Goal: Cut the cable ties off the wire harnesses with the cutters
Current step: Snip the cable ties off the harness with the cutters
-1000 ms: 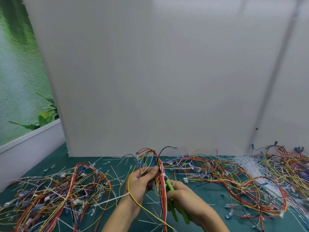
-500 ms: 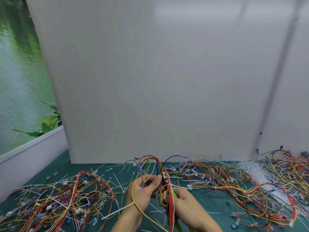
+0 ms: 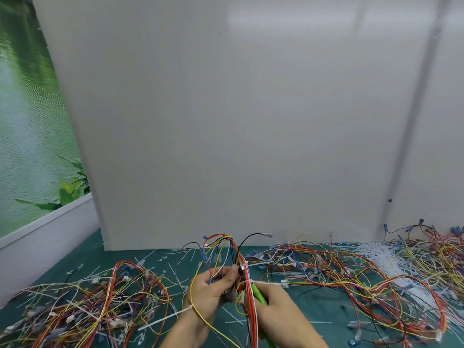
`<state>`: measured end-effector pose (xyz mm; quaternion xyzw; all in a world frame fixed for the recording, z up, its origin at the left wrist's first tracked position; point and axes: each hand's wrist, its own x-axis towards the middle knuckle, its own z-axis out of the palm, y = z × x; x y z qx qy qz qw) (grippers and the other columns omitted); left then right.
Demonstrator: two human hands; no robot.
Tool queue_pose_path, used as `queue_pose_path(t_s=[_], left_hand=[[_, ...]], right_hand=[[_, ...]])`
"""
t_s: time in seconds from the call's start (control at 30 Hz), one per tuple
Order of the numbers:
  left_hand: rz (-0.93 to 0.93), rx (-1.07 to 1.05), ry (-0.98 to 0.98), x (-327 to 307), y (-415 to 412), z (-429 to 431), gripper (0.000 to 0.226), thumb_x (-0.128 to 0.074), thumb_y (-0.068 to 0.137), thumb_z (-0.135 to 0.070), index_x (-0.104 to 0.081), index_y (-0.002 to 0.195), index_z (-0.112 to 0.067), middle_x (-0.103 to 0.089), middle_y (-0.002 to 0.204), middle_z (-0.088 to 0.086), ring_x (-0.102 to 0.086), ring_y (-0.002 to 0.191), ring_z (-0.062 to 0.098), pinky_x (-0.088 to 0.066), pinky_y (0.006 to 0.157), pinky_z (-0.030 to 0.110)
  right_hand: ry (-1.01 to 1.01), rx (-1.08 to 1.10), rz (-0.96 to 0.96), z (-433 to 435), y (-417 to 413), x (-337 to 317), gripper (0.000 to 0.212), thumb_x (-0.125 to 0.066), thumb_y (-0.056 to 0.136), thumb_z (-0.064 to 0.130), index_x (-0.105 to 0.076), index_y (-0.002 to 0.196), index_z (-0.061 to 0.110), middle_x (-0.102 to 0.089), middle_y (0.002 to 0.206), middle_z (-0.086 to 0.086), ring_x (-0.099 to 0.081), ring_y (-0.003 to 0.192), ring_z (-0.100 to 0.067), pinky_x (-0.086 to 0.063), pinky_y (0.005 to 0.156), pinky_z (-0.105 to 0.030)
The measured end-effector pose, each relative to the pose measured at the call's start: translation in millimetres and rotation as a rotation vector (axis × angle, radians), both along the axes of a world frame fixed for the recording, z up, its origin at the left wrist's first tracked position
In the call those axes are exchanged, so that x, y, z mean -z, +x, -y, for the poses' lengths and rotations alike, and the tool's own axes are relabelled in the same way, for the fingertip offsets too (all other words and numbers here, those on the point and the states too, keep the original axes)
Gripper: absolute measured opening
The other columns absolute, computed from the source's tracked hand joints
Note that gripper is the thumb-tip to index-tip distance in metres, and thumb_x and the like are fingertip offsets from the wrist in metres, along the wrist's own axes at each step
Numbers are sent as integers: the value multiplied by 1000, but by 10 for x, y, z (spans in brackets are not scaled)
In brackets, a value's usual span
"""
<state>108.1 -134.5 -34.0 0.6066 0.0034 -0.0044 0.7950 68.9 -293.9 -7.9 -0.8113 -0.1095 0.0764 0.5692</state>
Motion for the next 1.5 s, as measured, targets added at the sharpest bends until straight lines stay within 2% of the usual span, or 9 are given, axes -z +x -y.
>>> queue_pose_path(t_s=[0.13, 0.27, 0.5, 0.7, 0.87, 1.1, 1.3, 1.43, 1.5], left_hand=[[-22, 50, -24, -32, -42, 9, 29, -76, 73, -19, -73, 88, 7, -71, 76, 19, -66, 58, 21, -54, 52, 26], [-26, 64, -25, -31, -48, 4, 31, -77, 73, -18, -73, 89, 8, -70, 78, 21, -64, 61, 23, -54, 55, 28], [1, 74, 17, 9, -22, -24, 34, -79, 72, -26, -75, 86, 4, -69, 78, 20, -58, 65, 24, -49, 55, 25], [37, 53, 80, 44, 1, -50, 50, -84, 67, -41, -75, 89, 4, -68, 83, 25, -54, 77, 32, -46, 68, 38], [96, 31, 135, 66, 20, -60, 46, -84, 69, -44, -77, 89, -3, -66, 90, 37, -57, 74, 34, -48, 73, 45], [101, -36, 154, 68, 12, -30, 42, -86, 61, -44, -79, 84, -10, -72, 92, 29, -65, 80, 32, -55, 86, 53], [107, -79, 185, 42, 0, -30, 44, -84, 62, -39, -77, 89, -5, -79, 94, 5, -67, 72, 11, -53, 68, 26], [124, -75, 193, 25, -7, -35, 37, -82, 65, -35, -78, 87, -6, -79, 95, 5, -71, 82, 22, -58, 80, 40], [140, -63, 221, 9, -15, -47, 37, -82, 66, -39, -80, 88, -9, -79, 95, 4, -72, 84, 21, -60, 81, 39]], right_hand=[[-28, -12, 21, 6, 4, 8, 26, -56, 98, 25, -71, 78, 30, -62, 75, -4, -57, 66, -13, -53, 63, -28], [-21, -18, 58, 7, 12, 27, 23, -58, 99, 22, -72, 80, 22, -59, 70, 1, -51, 61, -7, -48, 60, -20], [-77, 58, 118, -11, 35, 102, 38, -61, 97, 27, -65, 60, 34, -55, 60, 5, -47, 56, -7, -43, 55, -24], [-78, -16, 78, 25, 9, 35, 23, -59, 90, 25, -62, 68, 24, -52, 63, 4, -46, 60, -10, -45, 60, -28], [-73, -80, 55, 86, 17, 14, 15, -59, 94, 19, -61, 81, 12, -52, 73, -3, -49, 60, -8, -47, 60, -17], [-79, -29, 45, 32, 1, 36, 26, -56, 94, 18, -59, 69, 24, -52, 63, 2, -53, 53, -13, -52, 52, -28], [-115, 18, 72, 15, -27, 51, 30, -56, 93, 22, -58, 64, 28, -51, 59, 2, -54, 50, -18, -54, 48, -34], [-116, -4, 73, 28, -25, 41, 22, -56, 91, 23, -59, 69, 26, -52, 61, 2, -53, 53, -15, -54, 53, -35], [-124, -20, 80, 33, -37, 26, 16, -56, 85, 26, -58, 70, 29, -53, 65, 1, -51, 58, -16, -50, 58, -39]])
